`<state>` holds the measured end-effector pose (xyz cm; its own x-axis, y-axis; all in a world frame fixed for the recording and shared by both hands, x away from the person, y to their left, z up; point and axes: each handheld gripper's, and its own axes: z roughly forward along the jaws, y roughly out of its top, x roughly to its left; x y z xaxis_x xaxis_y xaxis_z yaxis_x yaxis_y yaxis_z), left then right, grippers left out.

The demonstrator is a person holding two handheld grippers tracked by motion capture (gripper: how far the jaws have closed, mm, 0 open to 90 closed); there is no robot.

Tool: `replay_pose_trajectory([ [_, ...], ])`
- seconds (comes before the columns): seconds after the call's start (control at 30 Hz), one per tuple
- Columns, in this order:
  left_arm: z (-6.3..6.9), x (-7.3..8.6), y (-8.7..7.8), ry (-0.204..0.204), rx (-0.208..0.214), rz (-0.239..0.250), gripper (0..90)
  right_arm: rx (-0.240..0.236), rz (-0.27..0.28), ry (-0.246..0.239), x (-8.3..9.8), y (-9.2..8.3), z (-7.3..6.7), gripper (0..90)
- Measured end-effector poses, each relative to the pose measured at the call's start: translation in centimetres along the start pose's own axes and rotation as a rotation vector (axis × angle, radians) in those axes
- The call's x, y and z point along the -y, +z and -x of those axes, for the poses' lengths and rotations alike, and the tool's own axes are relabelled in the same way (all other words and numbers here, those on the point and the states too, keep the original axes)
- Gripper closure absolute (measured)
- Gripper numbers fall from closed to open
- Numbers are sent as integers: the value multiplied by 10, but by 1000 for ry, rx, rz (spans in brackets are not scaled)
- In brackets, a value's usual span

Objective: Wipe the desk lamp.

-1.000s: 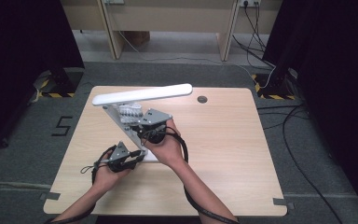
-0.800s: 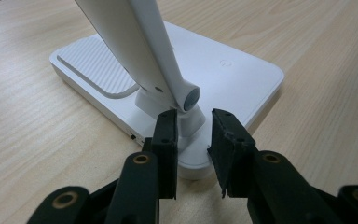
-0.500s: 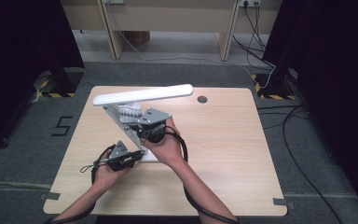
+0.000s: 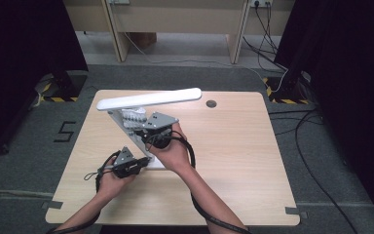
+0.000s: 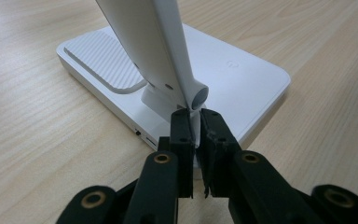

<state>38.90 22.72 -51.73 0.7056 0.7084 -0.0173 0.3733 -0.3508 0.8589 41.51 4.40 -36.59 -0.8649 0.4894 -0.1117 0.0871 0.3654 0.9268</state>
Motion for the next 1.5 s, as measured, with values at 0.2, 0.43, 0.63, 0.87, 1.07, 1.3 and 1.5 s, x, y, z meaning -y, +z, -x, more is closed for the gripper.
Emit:
replay_pose_trajectory([
  [0.2,1,0,0,-3,0,2,833,-5,5,7,-4,0,-1,818],
  [0.43,1,0,0,5,-3,0,833,-10,0,-7,-6,2,-2,819],
  [0.63,1,-1,0,14,-9,-5,834,-12,-24,-43,-11,4,-5,819],
  [0.87,2,-1,0,18,-12,-4,834,-14,-22,-39,-11,5,-6,818],
  [1.07,3,-1,0,26,-19,-6,835,-17,-42,-63,-13,5,-6,818],
  [1.3,3,-1,0,29,-22,-6,835,-15,-41,-66,-12,5,-6,819],
  [1.5,3,-1,0,32,-25,-8,835,-19,-47,-67,-12,6,-7,819],
])
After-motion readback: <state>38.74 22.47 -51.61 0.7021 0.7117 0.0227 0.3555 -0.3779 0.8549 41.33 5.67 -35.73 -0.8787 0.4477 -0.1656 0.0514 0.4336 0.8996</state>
